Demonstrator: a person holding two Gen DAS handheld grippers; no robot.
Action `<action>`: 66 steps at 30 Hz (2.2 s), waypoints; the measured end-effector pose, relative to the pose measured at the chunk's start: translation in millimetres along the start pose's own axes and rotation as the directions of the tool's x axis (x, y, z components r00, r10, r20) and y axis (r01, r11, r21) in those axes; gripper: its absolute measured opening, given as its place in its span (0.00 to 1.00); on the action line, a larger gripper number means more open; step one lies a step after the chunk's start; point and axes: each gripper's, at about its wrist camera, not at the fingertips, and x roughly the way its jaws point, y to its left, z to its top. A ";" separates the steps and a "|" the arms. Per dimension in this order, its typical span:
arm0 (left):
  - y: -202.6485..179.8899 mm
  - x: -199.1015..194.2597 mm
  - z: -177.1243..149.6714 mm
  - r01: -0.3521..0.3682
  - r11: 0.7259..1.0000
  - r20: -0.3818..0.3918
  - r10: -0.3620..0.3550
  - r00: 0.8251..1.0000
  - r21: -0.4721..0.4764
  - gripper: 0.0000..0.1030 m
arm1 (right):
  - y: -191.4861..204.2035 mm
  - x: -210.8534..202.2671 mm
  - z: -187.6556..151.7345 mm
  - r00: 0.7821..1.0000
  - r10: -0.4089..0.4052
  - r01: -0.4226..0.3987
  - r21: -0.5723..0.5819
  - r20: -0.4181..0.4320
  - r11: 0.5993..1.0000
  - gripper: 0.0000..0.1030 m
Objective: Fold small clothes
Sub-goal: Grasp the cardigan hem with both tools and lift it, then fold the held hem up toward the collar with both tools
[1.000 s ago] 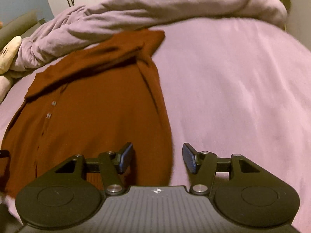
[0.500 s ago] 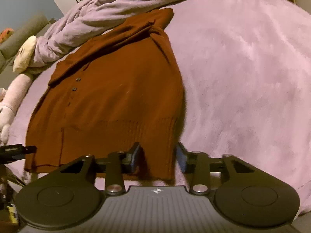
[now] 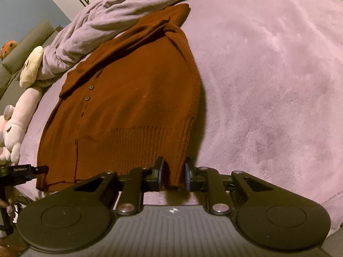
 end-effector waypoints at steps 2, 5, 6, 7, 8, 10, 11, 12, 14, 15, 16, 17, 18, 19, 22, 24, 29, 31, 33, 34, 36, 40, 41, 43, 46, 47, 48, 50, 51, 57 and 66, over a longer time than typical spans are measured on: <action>4.7 -1.1 -0.5 0.013 1.000 -0.005 -0.013 1.000 -0.012 0.33 | -0.5 0.5 0.0 1.000 0.002 -0.002 0.009 -0.002 1.000 0.18; 10.5 -2.8 -0.8 0.039 0.999 -0.017 -0.040 0.999 -0.037 0.34 | -4.3 0.9 0.3 1.000 0.010 -0.010 0.030 -0.002 0.999 0.18; 11.7 -3.4 -1.0 0.049 0.998 -0.020 -0.050 0.999 -0.043 0.34 | -5.5 1.2 0.5 1.000 0.015 -0.014 0.041 -0.003 0.999 0.18; 13.1 -3.8 -1.3 0.056 0.997 -0.023 -0.057 0.998 -0.045 0.34 | -6.6 1.5 0.5 1.000 0.017 -0.016 0.045 -0.003 0.999 0.18; 14.5 -3.9 -1.9 0.065 0.997 -0.027 -0.066 0.997 -0.048 0.34 | -7.2 1.8 0.6 1.000 0.018 -0.018 0.049 -0.005 0.999 0.18; 16.8 -4.2 -3.1 0.087 0.995 -0.037 -0.089 0.995 -0.059 0.34 | -6.8 2.2 1.5 1.000 0.019 -0.019 0.048 -0.009 0.999 0.18; 18.1 -4.4 -3.7 0.096 0.993 -0.043 -0.099 0.994 -0.062 0.34 | -6.6 2.0 1.9 1.000 0.020 -0.020 0.047 -0.011 0.999 0.18; 18.8 -4.5 -3.7 0.103 0.993 -0.048 -0.106 0.993 -0.063 0.34 | -7.4 2.3 2.4 1.000 0.023 -0.022 0.051 -0.013 0.998 0.18; 19.2 -5.2 -4.5 0.111 0.992 -0.055 -0.114 0.992 -0.055 0.31 | -9.1 2.5 3.0 0.999 0.033 -0.032 0.065 -0.014 0.997 0.19; 19.2 -5.5 -4.9 0.116 0.992 -0.061 -0.119 0.991 -0.049 0.28 | -9.9 2.9 3.3 0.999 0.039 -0.037 0.072 -0.015 0.997 0.19; 18.6 -5.6 -5.3 0.119 0.992 -0.066 -0.122 0.990 -0.039 0.22 | -9.9 3.3 3.7 0.999 0.041 -0.040 0.075 -0.016 0.996 0.19; 17.1 -5.8 -5.8 0.121 0.992 -0.074 -0.122 0.990 -0.022 0.19 | -9.5 3.6 3.9 0.999 0.040 -0.039 0.076 -0.017 0.996 0.18; 15.8 -6.0 -5.9 0.126 0.992 -0.082 -0.126 0.989 -0.006 0.15 | -8.9 3.7 4.3 0.999 0.040 -0.038 0.073 -0.017 0.997 0.18; 15.3 -5.9 -5.6 0.134 0.991 -0.088 -0.133 0.987 0.001 0.12 | -8.2 3.7 4.7 0.999 0.042 -0.041 0.067 -0.017 0.997 0.16; 15.0 -6.6 -5.0 0.160 0.987 -0.115 -0.158 0.981 0.012 0.08 | -8.9 3.5 6.4 0.998 0.065 -0.063 0.066 -0.020 0.996 0.07; 15.2 -6.8 -2.4 0.183 0.983 -0.131 -0.180 0.975 0.009 0.08 | -10.5 3.4 7.4 0.996 0.084 -0.082 0.080 -0.022 0.993 0.05; 18.6 -16.1 11.6 0.288 0.956 -0.112 -0.291 0.950 -0.050 0.07 | -22.4 0.9 14.8 0.976 0.220 -0.213 0.217 -0.006 0.953 0.05; 18.8 -21.3 19.5 0.321 0.944 -0.083 -0.327 0.941 -0.077 0.07 | -25.4 -1.0 20.0 0.965 0.262 -0.256 0.266 0.012 0.930 0.05; 17.5 -26.2 26.7 0.344 0.935 -0.054 -0.349 0.936 -0.087 0.07 | -25.3 -3.1 27.2 0.955 0.294 -0.291 0.294 0.036 0.910 0.05; 16.4 -29.2 32.6 0.353 0.931 -0.034 -0.357 0.933 -0.088 0.07 | -23.7 -3.7 31.6 0.951 0.306 -0.306 0.297 0.047 0.905 0.05; 14.2 -32.3 47.3 0.362 0.928 -0.002 -0.363 0.932 -0.089 0.07 | -19.0 -4.5 42.9 0.943 0.324 -0.330 0.291 0.068 0.898 0.05; 12.7 -38.6 80.1 0.393 0.914 0.071 -0.387 0.919 -0.103 0.07 | -6.1 -2.6 73.3 0.935 0.337 -0.355 0.265 0.112 0.897 0.05; 11.2 -40.6 89.6 0.396 0.913 0.093 -0.388 0.917 -0.101 0.07 | -3.6 -2.2 80.4 0.934 0.336 -0.357 0.252 0.124 0.899 0.05; 4.9 -41.6 106.9 0.394 0.915 0.128 -0.381 0.916 -0.091 0.07 | 4.1 -1.1 96.6 0.933 0.327 -0.354 0.215 0.151 0.910 0.05; -2.9 -36.6 131.2 0.389 0.918 0.170 -0.372 0.913 -0.079 0.07 | 14.4 6.8 122.1 0.937 0.298 -0.328 0.166 0.184 0.930 0.05; -5.8 -32.3 140.2 0.379 0.921 0.179 -0.360 0.915 -0.085 0.07 | 17.0 10.8 130.5 0.939 0.285 -0.317 0.157 0.194 0.935 0.05; -9.1 -29.2 146.1 0.372 0.924 0.185 -0.351 0.918 -0.089 0.07 | 19.8 15.7 139.3 0.941 0.271 -0.303 0.151 0.204 0.941 0.05; -14.8 -20.2 159.2 0.339 0.936 0.199 -0.317 0.927 -0.091 0.07 | 25.3 25.5 154.2 0.948 0.228 -0.260 0.126 0.221 0.957 0.05; -17.8 -15.5 165.7 0.319 0.944 0.202 -0.298 0.933 -0.083 0.07 | 29.9 32.0 163.4 0.952 0.200 -0.229 0.104 0.233 0.968 0.05; -35.5 19.6 183.6 0.176 0.984 0.219 -0.166 0.961 -0.029 0.07 | 53.6 66.2 194.4 0.960 0.061 -0.045 -0.066 0.273 0.997 0.05; -17.1 37.0 168.1 0.073 0.997 0.206 -0.072 0.976 0.004 0.22 | 46.3 64.3 188.2 0.944 -0.024 0.087 -0.179 0.329 0.980 0.37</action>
